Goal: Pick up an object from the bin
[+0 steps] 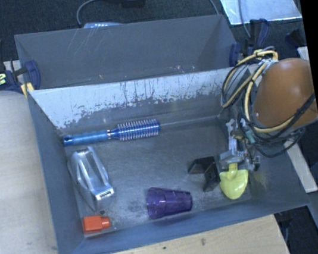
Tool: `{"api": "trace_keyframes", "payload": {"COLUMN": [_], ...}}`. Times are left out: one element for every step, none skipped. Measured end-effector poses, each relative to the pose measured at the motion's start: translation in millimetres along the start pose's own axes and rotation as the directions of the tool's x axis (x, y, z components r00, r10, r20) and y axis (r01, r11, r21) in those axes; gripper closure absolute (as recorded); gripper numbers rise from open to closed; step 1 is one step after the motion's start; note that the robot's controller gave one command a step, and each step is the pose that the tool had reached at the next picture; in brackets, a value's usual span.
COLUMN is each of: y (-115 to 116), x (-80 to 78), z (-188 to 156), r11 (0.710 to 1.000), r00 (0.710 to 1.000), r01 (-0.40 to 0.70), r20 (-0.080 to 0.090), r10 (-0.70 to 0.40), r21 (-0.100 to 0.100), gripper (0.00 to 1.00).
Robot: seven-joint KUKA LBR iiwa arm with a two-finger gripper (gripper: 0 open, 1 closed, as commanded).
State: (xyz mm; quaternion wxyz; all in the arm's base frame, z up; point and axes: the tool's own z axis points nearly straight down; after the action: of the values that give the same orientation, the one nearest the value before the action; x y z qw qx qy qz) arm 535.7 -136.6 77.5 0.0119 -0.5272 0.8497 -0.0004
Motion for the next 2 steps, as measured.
{"api": "trace_keyframes", "payload": {"y": [1.5,-1.6], "x": [-0.3,-0.9], "z": [-19.7,-34.3], "r11": [1.000,1.000], "r00": [1.000,1.000], "r01": [0.005,0.005], "r20": [-0.001,0.001], "r10": [-0.005,-0.005], "r21": [-0.005,0.005], "gripper": [1.00,1.00]}}
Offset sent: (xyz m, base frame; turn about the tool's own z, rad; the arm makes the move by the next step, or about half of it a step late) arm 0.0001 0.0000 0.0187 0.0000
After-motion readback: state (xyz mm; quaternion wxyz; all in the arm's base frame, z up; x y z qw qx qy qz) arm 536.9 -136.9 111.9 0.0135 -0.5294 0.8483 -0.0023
